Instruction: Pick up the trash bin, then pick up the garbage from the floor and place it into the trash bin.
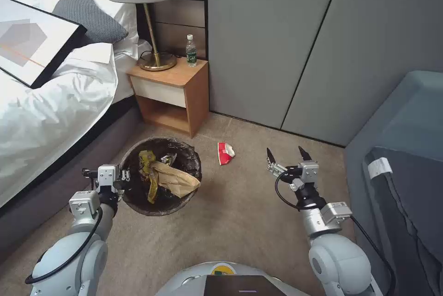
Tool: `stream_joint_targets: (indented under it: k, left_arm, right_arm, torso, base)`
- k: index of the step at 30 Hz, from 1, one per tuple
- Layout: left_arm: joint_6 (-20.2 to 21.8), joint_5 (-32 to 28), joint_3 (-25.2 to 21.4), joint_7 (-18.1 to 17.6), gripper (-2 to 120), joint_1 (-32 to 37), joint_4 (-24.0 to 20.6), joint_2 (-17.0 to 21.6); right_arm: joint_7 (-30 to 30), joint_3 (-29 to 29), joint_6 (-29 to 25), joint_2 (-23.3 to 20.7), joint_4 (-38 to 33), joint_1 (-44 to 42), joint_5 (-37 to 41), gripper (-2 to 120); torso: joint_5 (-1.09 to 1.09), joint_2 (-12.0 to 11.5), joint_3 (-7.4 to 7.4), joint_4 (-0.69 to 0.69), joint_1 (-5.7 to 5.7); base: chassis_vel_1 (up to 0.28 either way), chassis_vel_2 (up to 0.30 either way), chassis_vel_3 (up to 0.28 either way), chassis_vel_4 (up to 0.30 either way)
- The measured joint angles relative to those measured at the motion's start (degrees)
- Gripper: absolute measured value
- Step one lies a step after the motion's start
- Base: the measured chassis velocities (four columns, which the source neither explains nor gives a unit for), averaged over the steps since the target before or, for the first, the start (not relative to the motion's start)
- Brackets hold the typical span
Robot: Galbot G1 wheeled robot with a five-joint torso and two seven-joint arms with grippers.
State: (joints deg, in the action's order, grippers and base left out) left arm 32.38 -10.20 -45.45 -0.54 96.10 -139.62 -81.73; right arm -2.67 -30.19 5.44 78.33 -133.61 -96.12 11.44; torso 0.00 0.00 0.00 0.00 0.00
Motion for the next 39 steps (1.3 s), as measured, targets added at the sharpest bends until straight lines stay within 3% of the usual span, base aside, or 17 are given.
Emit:
stream_joint_targets:
  k: [33, 39]
  left_arm:
    - [0.13, -0.01, 0.05, -0.05, 4, 0.26, -0.43, -0.07]
    - [0.3, -0.11, -0.08, -0.11, 4, 0.7, -1.02, -0.08]
  right_arm:
    - [-0.97, 1.4, -0.11, -0.3, 0.34, 0.82, 0.24, 100]
    - [-1.39, 2.38, 2.97, -1.42, 1.37, 2.58, 2.47, 100]
  torso:
    - [0.0, 0.0, 0.0, 0.0, 0.0]
    - [0.0, 0.0, 0.0, 0.0, 0.0]
  base:
    - [-0.082, 0.092, 0.086, -0.088]
    - [-0.008, 0.01, 0.012, -0.032]
